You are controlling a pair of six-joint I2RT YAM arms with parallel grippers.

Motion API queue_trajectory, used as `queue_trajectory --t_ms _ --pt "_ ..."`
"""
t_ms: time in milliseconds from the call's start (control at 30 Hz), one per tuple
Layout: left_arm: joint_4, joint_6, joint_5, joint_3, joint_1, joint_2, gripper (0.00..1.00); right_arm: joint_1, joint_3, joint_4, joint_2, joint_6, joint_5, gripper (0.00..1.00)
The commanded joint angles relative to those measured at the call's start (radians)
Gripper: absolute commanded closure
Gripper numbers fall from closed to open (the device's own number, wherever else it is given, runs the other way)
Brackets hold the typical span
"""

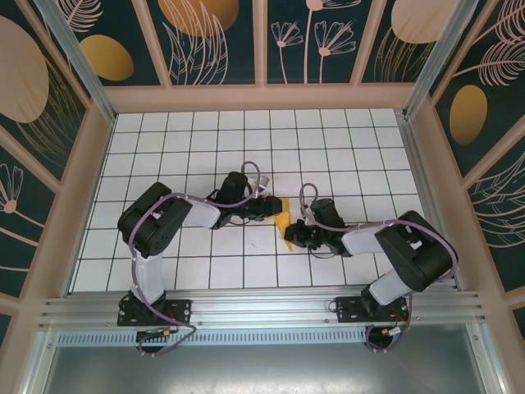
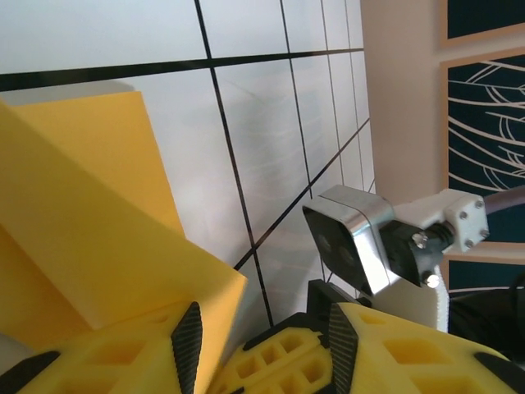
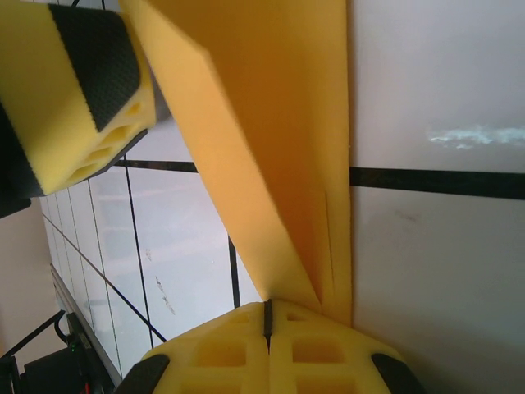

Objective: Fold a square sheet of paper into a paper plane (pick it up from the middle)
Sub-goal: Fold the wing for the fifth time at the center of the table.

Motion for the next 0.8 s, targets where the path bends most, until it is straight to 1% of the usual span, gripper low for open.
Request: queue_trajectory --t_ms 0,67,100,300,433,600,767 --pt "0.067 -0.031 -0.047 -0.041 -0.003 -0.074 0.53 -0.005 -0.032 -0.072 0.028 -0.002 0.04 0.96" --pt "0.096 -0.042 -0.085 -0.076 -0.003 -0.107 0.53 -0.006 -0.028 -0.078 0.029 -0.004 0.038 0.96" --pt "0.107 -0.047 -0.084 -0.084 -0.005 -0.113 0.52 -0.005 -0.028 -0.077 0.028 -0.004 0.039 0.96" --pt "0.204 -0.073 0.016 -0.069 -0.025 -0.077 0.53 -0.005 -0.024 -0.088 0.023 -0.008 0.042 0.96" --pt "0.203 -0.079 0.045 -0.024 -0.033 -0.027 0.53 -0.006 -0.025 -0.09 0.017 -0.007 0.043 0.96" --pt "0.178 -0.08 0.052 0.024 -0.042 0.039 0.53 -0.005 -0.025 -0.091 0.012 -0.008 0.044 0.96" --pt "0.126 -0.036 0.007 0.046 -0.043 0.087 0.53 -0.006 -0.02 -0.091 0.011 -0.01 0.04 0.96"
